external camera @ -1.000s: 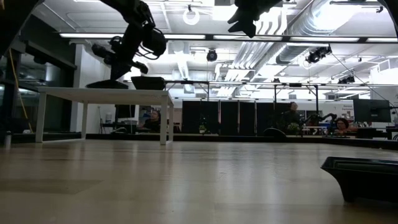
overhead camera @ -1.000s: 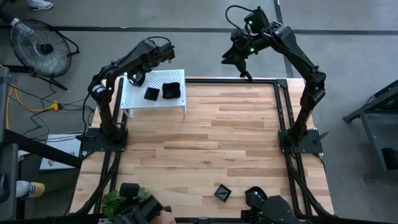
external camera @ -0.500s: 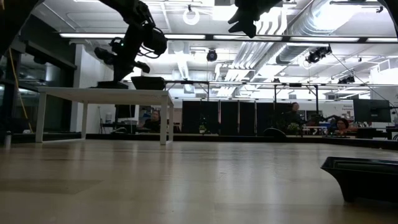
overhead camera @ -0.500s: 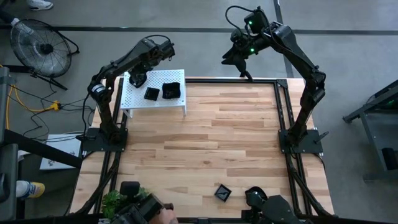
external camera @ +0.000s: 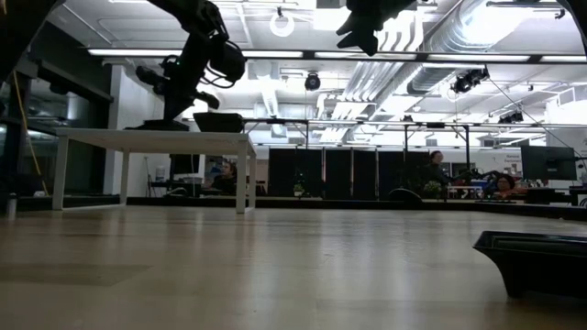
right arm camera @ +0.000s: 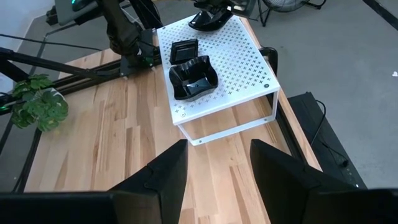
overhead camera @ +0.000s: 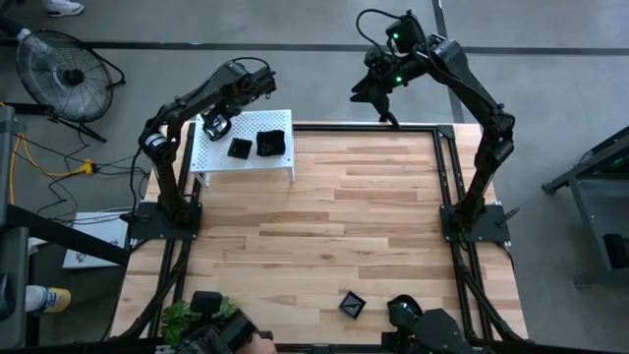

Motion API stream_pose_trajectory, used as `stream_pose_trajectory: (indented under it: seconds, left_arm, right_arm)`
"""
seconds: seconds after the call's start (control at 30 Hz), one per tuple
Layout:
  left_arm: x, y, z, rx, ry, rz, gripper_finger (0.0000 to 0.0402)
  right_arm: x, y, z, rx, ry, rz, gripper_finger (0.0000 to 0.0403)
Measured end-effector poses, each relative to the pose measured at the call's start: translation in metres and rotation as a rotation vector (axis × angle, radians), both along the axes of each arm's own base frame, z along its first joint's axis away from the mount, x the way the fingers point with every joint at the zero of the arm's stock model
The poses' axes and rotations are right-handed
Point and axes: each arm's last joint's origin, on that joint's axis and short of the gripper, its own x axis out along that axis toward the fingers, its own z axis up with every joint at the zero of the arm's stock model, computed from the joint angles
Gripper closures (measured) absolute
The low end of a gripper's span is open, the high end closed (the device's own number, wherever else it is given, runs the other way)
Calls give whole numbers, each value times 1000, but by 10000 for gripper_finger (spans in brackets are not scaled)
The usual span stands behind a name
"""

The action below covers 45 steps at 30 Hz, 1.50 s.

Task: Pick & Place Mini shaped plates
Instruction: Stack the black leaf shaped plate on top of the black leaf shaped plate on the shelf

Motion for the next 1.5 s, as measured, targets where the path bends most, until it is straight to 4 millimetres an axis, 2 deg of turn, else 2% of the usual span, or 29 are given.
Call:
stream_pose_trajectory:
  seconds: [0.3, 0.67, 0.87, 1.0, 1.2, 1.5]
  left_arm:
    - [0, 0, 0, -43, 32, -71, 397]
    - [0, 0, 0, -62, 49, -105, 319]
    - [1, -3, 2, -67, 50, -135, 310]
    - [5, -7, 9, -48, 89, -209, 310]
    - [12, -10, 31, -15, 158, -372, 310]
    - [27, -25, 64, -23, 372, -708, 310]
  right_arm:
    - [-1, 1, -1, 5, 12, 6, 233]
    - [-1, 1, -1, -6, 14, 15, 233]
    - [-1, 1, -1, -6, 14, 15, 233]
    - [-1, 1, -1, -7, 14, 15, 233]
    - [-1, 1, -1, -7, 14, 15, 233]
    - [-1, 1, -2, -4, 16, 16, 233]
